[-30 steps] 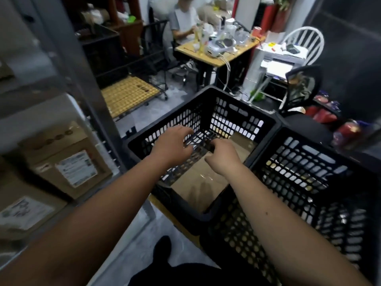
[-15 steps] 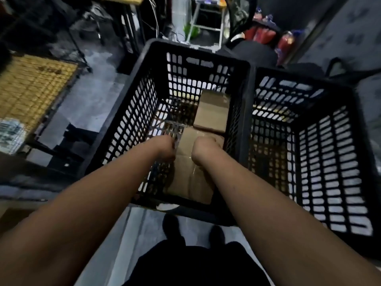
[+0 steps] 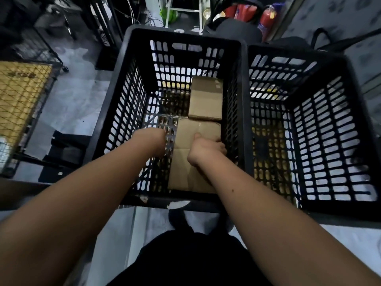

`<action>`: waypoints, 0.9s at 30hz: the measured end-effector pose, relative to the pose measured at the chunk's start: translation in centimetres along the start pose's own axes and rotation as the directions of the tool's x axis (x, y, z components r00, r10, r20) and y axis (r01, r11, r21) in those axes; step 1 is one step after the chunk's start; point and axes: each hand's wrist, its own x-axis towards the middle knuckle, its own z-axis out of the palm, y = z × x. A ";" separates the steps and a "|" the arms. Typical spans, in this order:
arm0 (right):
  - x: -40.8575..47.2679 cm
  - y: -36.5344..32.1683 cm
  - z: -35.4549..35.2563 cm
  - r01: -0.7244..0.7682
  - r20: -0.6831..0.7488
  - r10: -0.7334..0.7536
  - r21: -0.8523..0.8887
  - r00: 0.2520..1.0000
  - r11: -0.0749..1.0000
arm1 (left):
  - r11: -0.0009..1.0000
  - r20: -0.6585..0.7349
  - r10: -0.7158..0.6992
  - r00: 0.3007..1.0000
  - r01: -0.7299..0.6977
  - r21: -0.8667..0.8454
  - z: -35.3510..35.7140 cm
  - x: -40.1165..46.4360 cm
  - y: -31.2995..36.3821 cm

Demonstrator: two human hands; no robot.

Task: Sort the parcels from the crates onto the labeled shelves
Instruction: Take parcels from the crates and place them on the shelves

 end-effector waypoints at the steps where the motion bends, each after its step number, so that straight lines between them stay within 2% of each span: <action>1: 0.1 0.0 0.1 0.003 -0.019 -0.002 0.031 1.000 1.000 | 1.000 -0.031 -0.022 0.999 0.022 0.016 -0.2 -0.2 -0.1; 4: 0.6 0.0 0.3 0.045 -0.078 -0.035 0.129 0.996 0.991 | 0.998 -0.052 -0.055 0.997 0.056 0.015 -0.4 -0.9 -0.3; 9: 1.0 0.0 0.8 0.106 -0.094 -0.079 0.324 0.992 0.940 | 0.997 0.109 -0.074 0.991 0.070 0.040 -0.1 -1.2 -1.4; 13: 0.8 0.1 0.8 0.064 -0.028 -0.058 0.436 0.998 0.898 | 1.000 0.126 -0.010 0.992 0.010 -0.003 -0.4 -2.1 -1.1; 17: 0.3 -0.1 0.4 0.112 0.009 -0.131 0.463 0.991 0.879 | 0.993 0.131 -0.014 0.991 0.029 -0.111 -0.2 -2.6 -1.4; 20: -0.3 -0.3 -0.3 0.155 -0.020 -0.165 0.455 0.986 0.877 | 0.990 0.107 -0.015 0.994 0.030 -0.141 -0.3 -2.9 -1.5; 23: -1.0 -0.3 -1.2 0.206 -0.060 -0.200 0.442 0.978 0.873 | 0.979 0.023 -0.071 0.997 0.074 -0.190 -0.8 -3.5 -1.7; 27: -2.5 0.7 -2.5 0.255 -0.097 -0.239 0.495 0.966 0.831 | 0.917 -0.080 -0.153 0.985 0.112 -0.382 -1.7 -5.2 -1.2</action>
